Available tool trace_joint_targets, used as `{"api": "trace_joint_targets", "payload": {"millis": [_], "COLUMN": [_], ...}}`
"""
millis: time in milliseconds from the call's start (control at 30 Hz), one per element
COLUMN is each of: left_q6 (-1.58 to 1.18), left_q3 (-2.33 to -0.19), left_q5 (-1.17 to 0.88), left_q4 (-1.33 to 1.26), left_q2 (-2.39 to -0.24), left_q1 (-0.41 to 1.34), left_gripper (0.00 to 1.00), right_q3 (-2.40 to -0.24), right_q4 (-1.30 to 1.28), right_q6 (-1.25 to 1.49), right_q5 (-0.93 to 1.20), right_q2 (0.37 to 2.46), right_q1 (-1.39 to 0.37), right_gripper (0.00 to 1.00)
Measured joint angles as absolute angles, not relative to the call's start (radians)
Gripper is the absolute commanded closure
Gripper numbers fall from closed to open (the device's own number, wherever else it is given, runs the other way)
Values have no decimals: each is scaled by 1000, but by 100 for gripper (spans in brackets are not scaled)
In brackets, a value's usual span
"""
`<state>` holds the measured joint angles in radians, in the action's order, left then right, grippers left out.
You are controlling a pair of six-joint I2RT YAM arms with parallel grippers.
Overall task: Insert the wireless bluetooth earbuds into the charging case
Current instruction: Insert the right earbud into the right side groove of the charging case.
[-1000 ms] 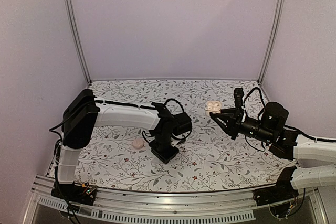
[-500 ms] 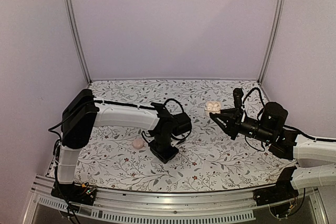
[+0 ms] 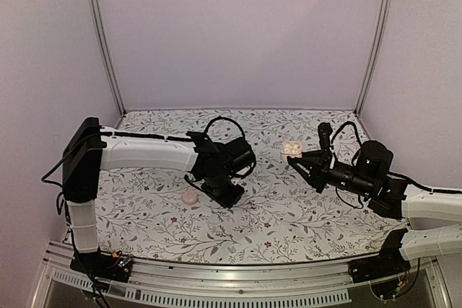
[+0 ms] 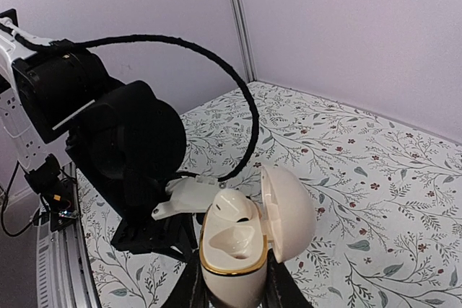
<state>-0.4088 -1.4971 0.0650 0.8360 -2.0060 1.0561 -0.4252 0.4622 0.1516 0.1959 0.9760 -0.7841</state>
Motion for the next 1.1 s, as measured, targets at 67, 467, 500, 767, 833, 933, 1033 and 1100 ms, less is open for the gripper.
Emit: {"api": "trace_joint_targets", "payload": {"millis": [67, 467, 500, 767, 833, 933, 1033, 1100], "left_q6": [-415, -406, -395, -311, -299, -282, -272, -268], "left_q3": [-1480, -1280, -1257, -1182, -1178, -1177, -1178, -1178], "left_q5": [84, 194, 204, 268, 270, 271, 271, 270], "left_q4": [804, 408, 349, -15, -75, -168, -233, -258], "left_q2": [-1962, -1541, -1498, -1378, -1381, -1393, -1415, -1435], "left_q1": [1049, 1045, 1049, 1133, 1150, 1171, 1190, 1200], "left_gripper": [91, 91, 91, 91, 91, 91, 91, 91], "right_q3": [-425, -444, -450, -506, -519, -536, -538, -538], "right_q4": [461, 487, 495, 615, 649, 697, 746, 776], "right_q6": [148, 122, 119, 114, 110, 96, 80, 64], "right_q5": [196, 264, 273, 325, 327, 327, 325, 319], "right_q2": [981, 1056, 1065, 1154, 1178, 1213, 1232, 1237], "right_q1": [-784, -784, -784, -791, -801, -821, -838, -851], "right_gripper": [81, 81, 81, 81, 81, 82, 82, 82]}}
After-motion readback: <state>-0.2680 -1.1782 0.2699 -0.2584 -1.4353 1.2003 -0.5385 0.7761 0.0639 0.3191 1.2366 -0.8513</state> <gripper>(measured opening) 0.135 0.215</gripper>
